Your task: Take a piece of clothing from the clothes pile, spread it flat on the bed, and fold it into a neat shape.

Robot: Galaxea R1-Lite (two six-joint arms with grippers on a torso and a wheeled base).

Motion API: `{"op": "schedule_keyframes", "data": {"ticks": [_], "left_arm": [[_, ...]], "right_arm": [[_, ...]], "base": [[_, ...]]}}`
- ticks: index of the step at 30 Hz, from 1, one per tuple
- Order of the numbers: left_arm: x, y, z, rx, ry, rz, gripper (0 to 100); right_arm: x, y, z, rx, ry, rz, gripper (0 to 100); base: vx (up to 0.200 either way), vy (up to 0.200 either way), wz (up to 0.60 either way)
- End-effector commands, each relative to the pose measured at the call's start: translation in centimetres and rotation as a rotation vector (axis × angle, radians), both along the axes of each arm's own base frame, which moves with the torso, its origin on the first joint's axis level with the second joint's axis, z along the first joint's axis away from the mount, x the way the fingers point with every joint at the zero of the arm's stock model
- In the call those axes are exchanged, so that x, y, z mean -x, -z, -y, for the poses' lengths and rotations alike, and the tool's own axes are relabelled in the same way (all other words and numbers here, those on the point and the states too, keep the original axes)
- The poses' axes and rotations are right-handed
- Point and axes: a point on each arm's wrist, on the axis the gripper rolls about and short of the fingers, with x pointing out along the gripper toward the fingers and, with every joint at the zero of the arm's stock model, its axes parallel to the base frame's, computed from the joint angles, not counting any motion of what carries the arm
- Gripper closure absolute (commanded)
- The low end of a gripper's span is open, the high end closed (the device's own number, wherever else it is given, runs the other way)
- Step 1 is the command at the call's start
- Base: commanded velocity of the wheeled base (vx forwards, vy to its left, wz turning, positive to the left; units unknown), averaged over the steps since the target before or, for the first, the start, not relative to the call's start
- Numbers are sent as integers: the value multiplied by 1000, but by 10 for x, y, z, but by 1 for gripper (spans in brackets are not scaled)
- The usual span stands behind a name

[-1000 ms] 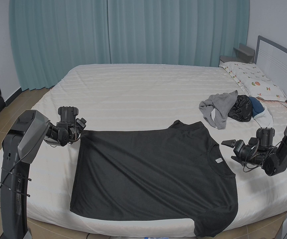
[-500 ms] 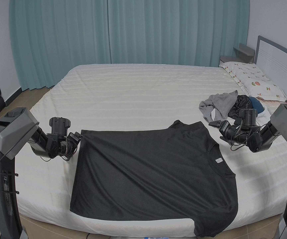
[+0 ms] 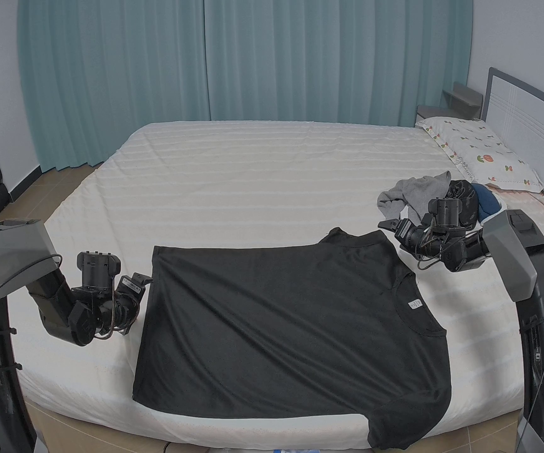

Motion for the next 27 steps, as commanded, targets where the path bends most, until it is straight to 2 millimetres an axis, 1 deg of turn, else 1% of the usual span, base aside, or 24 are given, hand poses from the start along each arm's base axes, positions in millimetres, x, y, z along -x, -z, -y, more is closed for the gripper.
{"op": "schedule_keyframes", "data": {"ticks": [1, 6, 10, 16, 18, 21, 24, 27], "left_arm": [[21, -9, -2, 23, -12, 9, 0], [21, -8, 0, 35, 9, 5, 0], [21, -7, 0, 35, 9, 2, 0], [21, -7, 1, 37, 12, 2, 0], [21, -7, 1, 36, 11, 2, 0], [21, -6, 2, 33, 17, 1, 0], [21, -6, 3, 27, 19, 0, 0], [21, -6, 3, 27, 19, 0, 0]], "right_arm": [[-20, 39, -13, 17, -24, -51, 100], [-21, 44, -17, 43, -41, -55, 100], [-24, 37, -9, 40, -26, -31, 100], [-28, 25, 10, 30, 19, 20, 100], [-28, 22, 14, 29, 27, 27, 100], [-29, 21, 18, 30, 36, 32, 100], [-30, 21, 18, 33, 45, 45, 100], [-30, 25, 18, 43, 67, 47, 100]], "base": [[0, 0, 0], [0, 0, 0], [0, 0, 0], [0, 0, 0], [0, 0, 0], [0, 0, 0], [0, 0, 0], [0, 0, 0]]}}
